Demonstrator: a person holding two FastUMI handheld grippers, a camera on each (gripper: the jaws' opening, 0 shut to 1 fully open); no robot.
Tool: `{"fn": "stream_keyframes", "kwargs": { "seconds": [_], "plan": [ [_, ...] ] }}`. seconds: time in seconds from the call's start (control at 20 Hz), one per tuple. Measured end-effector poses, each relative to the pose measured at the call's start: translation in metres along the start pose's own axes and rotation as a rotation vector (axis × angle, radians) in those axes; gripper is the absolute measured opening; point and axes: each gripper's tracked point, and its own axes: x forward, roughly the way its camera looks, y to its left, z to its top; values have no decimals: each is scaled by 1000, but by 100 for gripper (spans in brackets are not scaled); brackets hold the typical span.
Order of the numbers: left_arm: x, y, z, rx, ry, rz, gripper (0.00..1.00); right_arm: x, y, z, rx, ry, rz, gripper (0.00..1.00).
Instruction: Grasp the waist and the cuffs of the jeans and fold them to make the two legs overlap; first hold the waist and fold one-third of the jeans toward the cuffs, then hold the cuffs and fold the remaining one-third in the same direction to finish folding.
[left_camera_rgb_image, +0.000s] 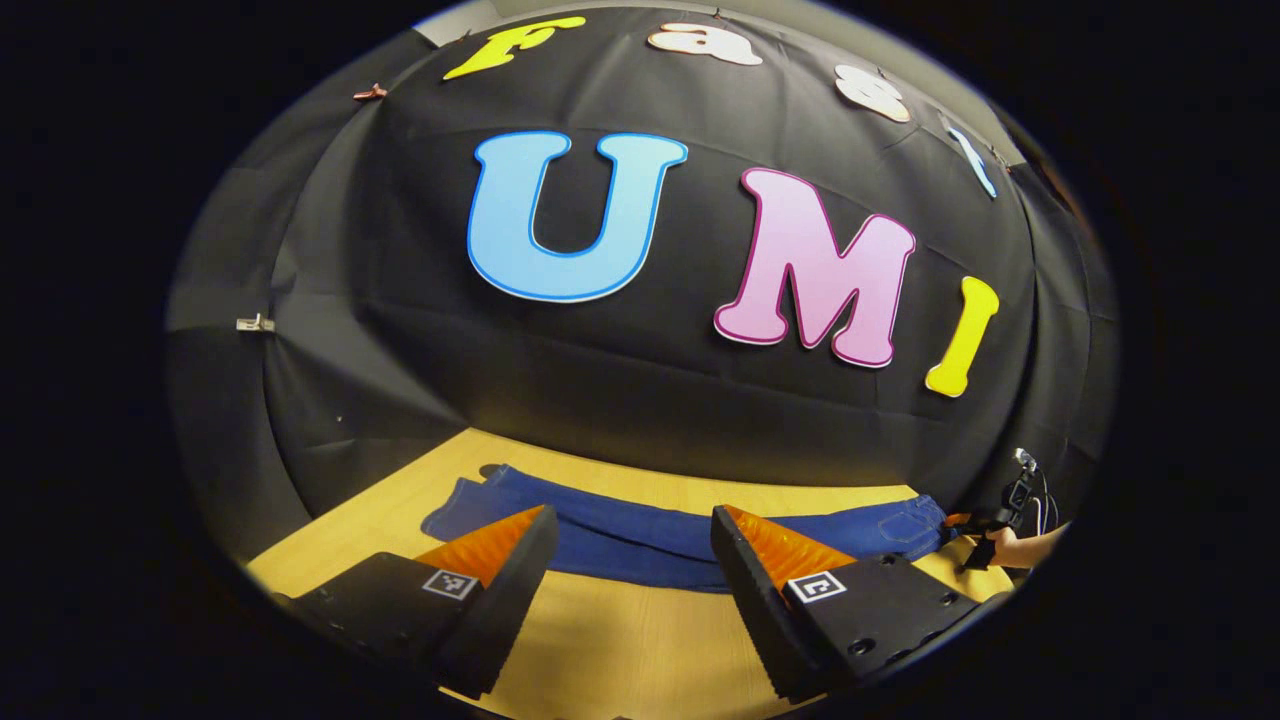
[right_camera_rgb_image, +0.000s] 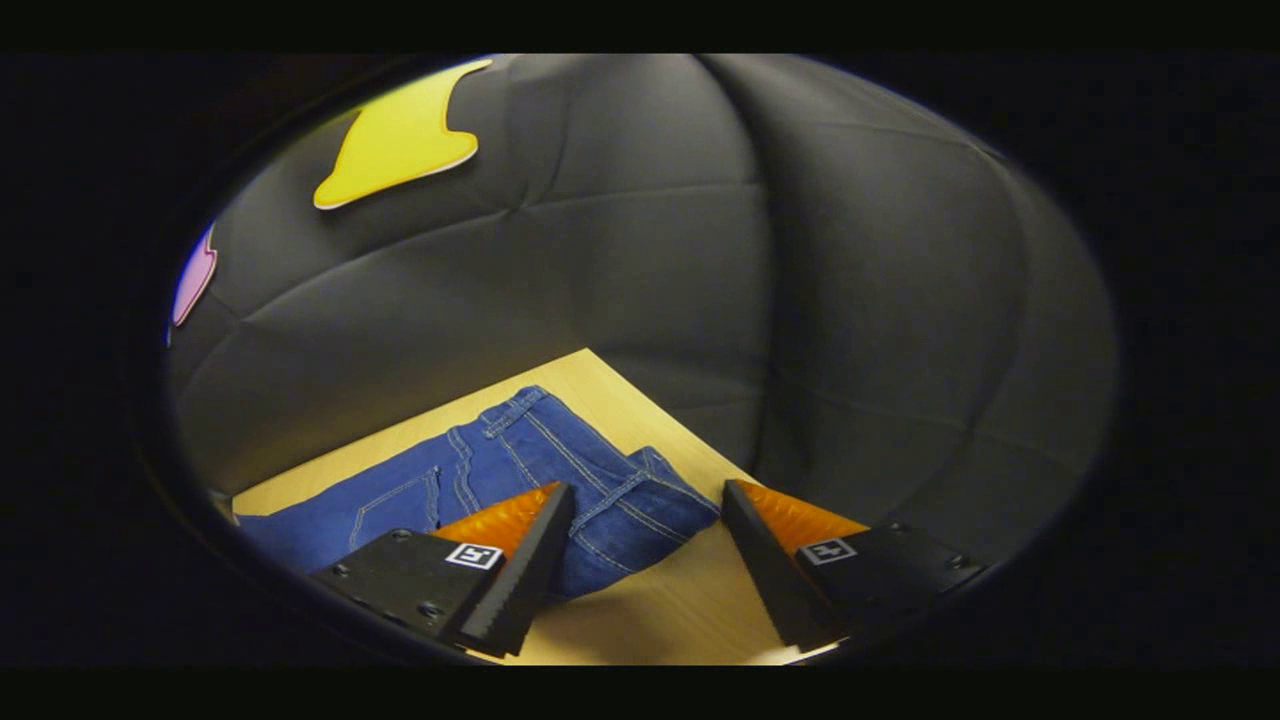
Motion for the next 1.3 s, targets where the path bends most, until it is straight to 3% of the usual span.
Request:
{"fn": "stream_keyframes", "kwargs": {
  "seconds": [0.05,0.2,0.3,0.35,0.4,0.5,0.55,0.65,0.7,0.9,1.05,1.15,1.25,1.3],
  "plan": [
    [1,-2,-4,-3,7,-1,96,5,5,-1,18,10,22,88],
    [4,-4,-18,-26,27,6,96,12,14,-6,59,19,19,37],
    [7,-4,-24,-47,29,12,97,8,16,-2,22,-5,11,18],
    [7,-2,-26,-58,31,20,97,7,18,1,1,-18,15,27],
    [9,1,-30,-70,32,29,97,5,19,2,-21,-28,16,13],
    [9,7,-37,-95,40,44,96,-2,22,9,-68,-56,18,9],
    [9,12,-39,-102,42,55,96,-6,26,14,-81,-70,27,15],
    [8,23,-41,-108,38,77,96,-16,35,27,-95,-107,46,3],
    [7,30,-41,-115,32,91,96,-24,42,37,-112,-126,55,14],
    [14,55,-46,-163,15,140,96,-77,86,77,-201,-243,146,6],
    [22,66,-47,-196,-8,159,96,-124,104,71,-288,-290,209,3],
    [28,76,-50,-205,-10,170,96,-137,103,67,-313,-311,276,14],
    [33,86,-53,-208,-11,176,96,-143,91,64,-345,-322,342,14],
    [36,91,-53,-201,-14,176,96,-148,86,58,-369,-326,369,9]
  ]
}}
